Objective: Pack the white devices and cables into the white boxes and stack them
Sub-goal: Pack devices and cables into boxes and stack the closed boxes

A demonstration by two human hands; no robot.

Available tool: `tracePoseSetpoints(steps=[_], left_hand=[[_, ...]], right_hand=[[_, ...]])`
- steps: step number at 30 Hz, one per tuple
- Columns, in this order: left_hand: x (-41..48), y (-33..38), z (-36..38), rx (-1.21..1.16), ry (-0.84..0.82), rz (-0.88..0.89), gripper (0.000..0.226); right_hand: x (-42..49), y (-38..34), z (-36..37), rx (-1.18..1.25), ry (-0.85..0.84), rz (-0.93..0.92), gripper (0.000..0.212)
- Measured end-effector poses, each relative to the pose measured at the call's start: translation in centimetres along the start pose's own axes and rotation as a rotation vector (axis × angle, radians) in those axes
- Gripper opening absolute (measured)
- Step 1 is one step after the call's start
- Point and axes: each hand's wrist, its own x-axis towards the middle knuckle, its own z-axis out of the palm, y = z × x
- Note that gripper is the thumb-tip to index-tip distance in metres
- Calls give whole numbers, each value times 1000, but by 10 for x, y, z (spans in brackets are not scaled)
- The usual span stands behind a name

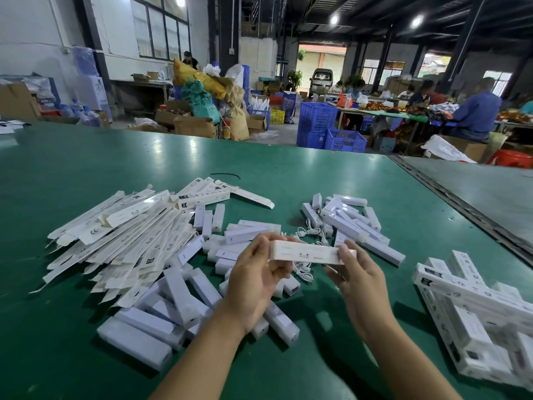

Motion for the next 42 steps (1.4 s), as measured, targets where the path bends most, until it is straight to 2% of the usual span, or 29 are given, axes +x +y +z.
tracePoseSetpoints(steps=[2, 5, 8, 12, 16, 20, 22, 25, 27, 30, 33, 35, 38, 42], left_hand=[[2, 0, -2, 2, 15, 6, 29], [2, 1, -7, -15, -30, -39, 31], [2, 3, -17, -104, -58, -115, 42], [3, 8, -23, -208, 25, -160, 48], [6, 9, -20, -208, 115, -171, 36], [4, 5, -17, -144, 154, -138, 35], [6, 8, -21, -165, 201, -108, 38], [9, 11, -24, -223, 259, -50, 41], [9, 10, -23, -266, 245, -29, 45], [8, 8, -17, -197, 191, -88, 48], [7, 6, -13, -118, 196, -154, 37], [6, 7, -11, -114, 199, -167, 32], [5, 7, -11, -111, 190, -191, 28], [5, 7, -13, -113, 190, -195, 26]], right_hand=[[-1, 0, 1, 26, -26, 14, 26], [0, 0, 1, 95, -23, 40, 25], [1, 1, 0, 111, -36, 48, 23], [1, -3, -2, 18, -68, 88, 25], [3, -6, -4, 49, -86, 187, 23], [1, 1, 1, 267, -48, 217, 20], [-1, 5, 3, 231, -76, 212, 21], [-2, 3, 4, 92, -218, 274, 22], [0, -3, 2, 195, -256, 334, 32], [5, -8, -5, 447, -127, 357, 35], [9, -12, -11, 799, -12, 354, 30], [10, -15, -15, 827, 28, 320, 27], [14, -15, -20, 753, 87, 252, 34], [21, -13, -28, 769, 166, 160, 43]])
